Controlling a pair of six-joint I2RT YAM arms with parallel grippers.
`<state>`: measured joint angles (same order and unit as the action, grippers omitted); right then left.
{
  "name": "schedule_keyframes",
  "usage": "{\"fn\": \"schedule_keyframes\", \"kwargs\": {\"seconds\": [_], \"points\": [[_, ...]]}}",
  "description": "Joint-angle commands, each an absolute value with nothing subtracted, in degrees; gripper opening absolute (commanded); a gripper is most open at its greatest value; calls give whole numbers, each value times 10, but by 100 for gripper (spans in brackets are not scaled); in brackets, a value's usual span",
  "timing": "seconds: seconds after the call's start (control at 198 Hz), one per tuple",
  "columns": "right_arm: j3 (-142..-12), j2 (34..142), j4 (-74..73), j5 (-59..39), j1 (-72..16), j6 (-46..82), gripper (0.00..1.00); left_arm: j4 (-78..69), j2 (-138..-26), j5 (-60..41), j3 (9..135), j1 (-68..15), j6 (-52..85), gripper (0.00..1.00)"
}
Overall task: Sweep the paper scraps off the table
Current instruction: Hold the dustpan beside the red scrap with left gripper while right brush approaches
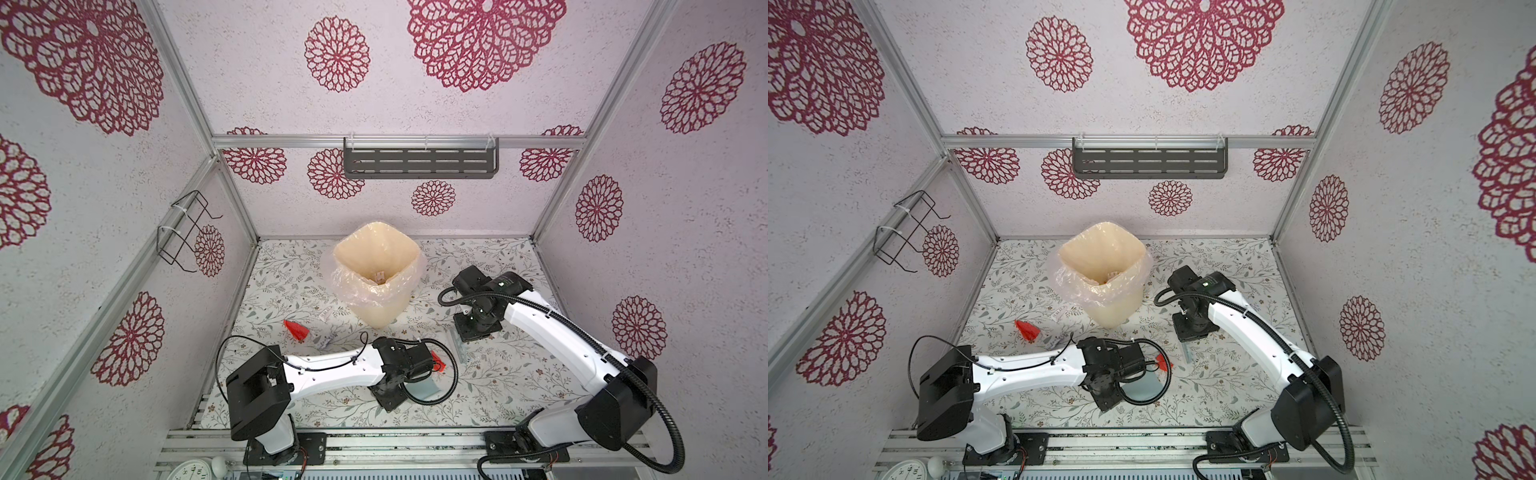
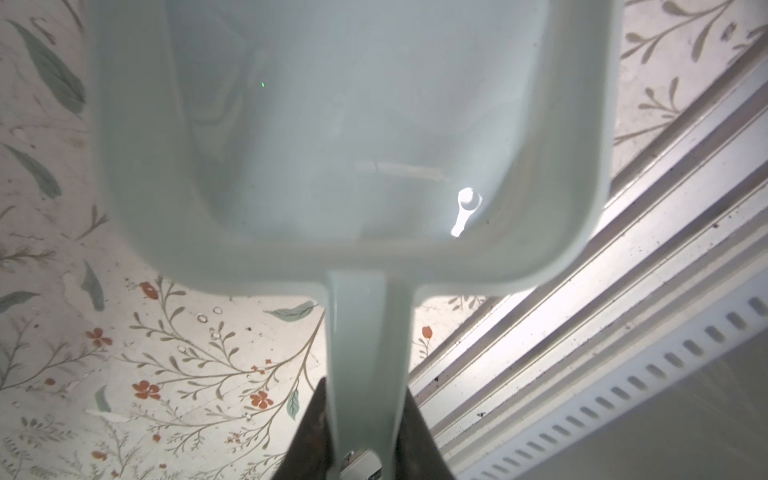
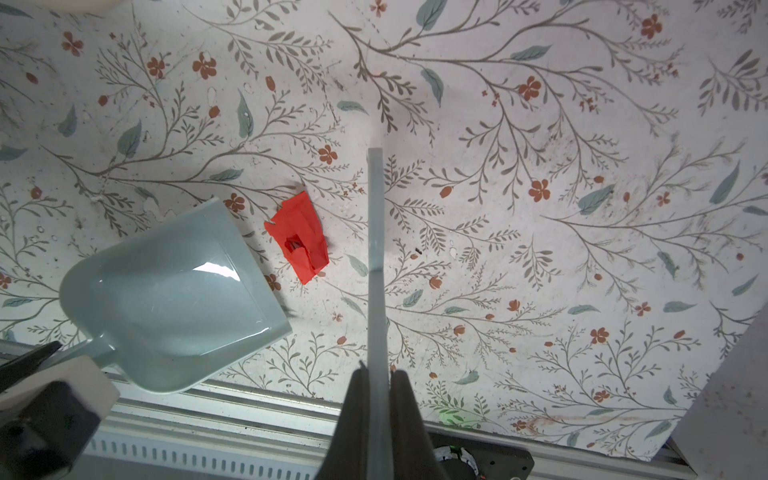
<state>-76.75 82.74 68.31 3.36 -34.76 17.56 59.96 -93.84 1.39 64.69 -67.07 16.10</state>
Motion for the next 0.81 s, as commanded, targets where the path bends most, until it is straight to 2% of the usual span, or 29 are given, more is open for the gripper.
{"fn": "schedule_keyframes", "kwargs": {"seconds": [0.0, 0.804], "points": [[-782, 832, 685, 56, -356, 168, 0, 573, -946, 14, 640, -662, 156, 0], [-768, 862, 655, 24, -387, 172, 0, 552, -967, -25, 629, -639, 159, 0]]}}
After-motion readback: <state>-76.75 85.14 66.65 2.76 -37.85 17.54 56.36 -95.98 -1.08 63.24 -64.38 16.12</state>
